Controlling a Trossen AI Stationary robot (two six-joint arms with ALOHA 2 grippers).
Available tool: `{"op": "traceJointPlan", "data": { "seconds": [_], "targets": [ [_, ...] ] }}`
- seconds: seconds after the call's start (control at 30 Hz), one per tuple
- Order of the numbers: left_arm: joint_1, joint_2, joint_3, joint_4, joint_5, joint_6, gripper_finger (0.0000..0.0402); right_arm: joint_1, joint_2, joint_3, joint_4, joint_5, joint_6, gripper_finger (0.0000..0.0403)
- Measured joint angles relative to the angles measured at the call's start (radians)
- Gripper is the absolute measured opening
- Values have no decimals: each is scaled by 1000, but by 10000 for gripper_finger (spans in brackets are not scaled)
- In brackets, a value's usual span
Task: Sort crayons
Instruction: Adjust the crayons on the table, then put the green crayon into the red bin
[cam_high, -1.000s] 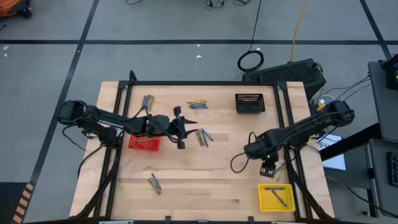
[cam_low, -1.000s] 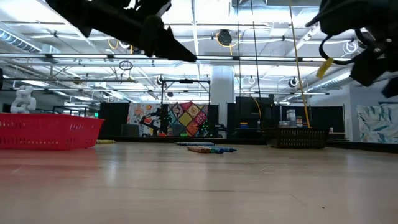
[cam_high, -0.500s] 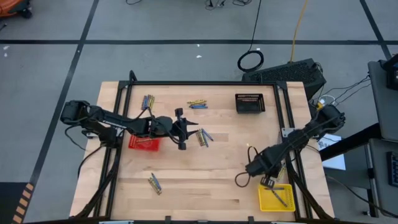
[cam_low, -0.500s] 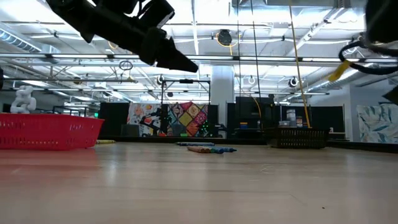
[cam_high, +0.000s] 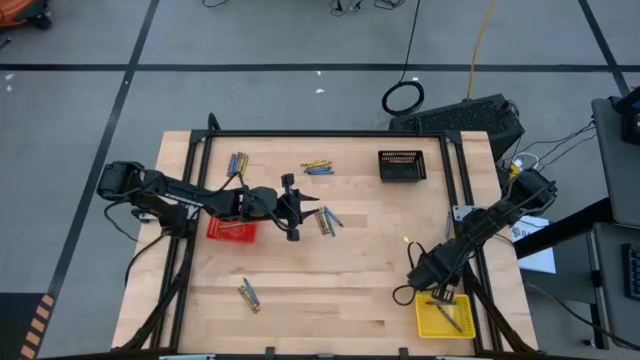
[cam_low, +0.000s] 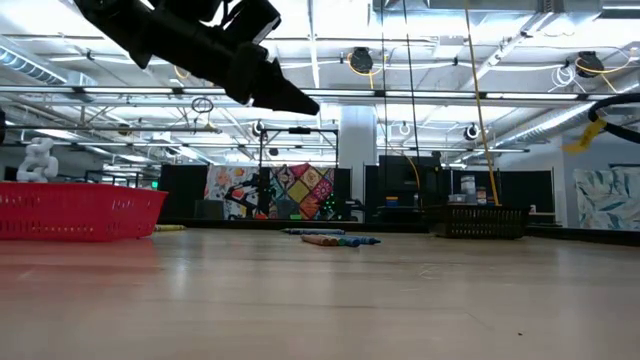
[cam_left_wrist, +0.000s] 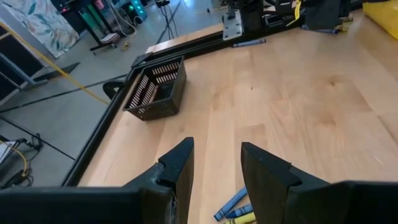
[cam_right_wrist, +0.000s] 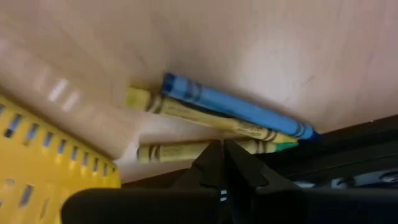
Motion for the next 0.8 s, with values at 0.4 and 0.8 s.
{"op": "traceJointPlan", "data": {
  "seconds": [0.4, 0.8],
  "targets": [
    [0, 0, 0, 20, 0, -2, 135, -9, 0, -5, 34, 92, 3, 0],
    [0, 0, 0, 21, 0, -7, 135, -29, -91, 45, -30, 300, 98, 0]
  ]
}}
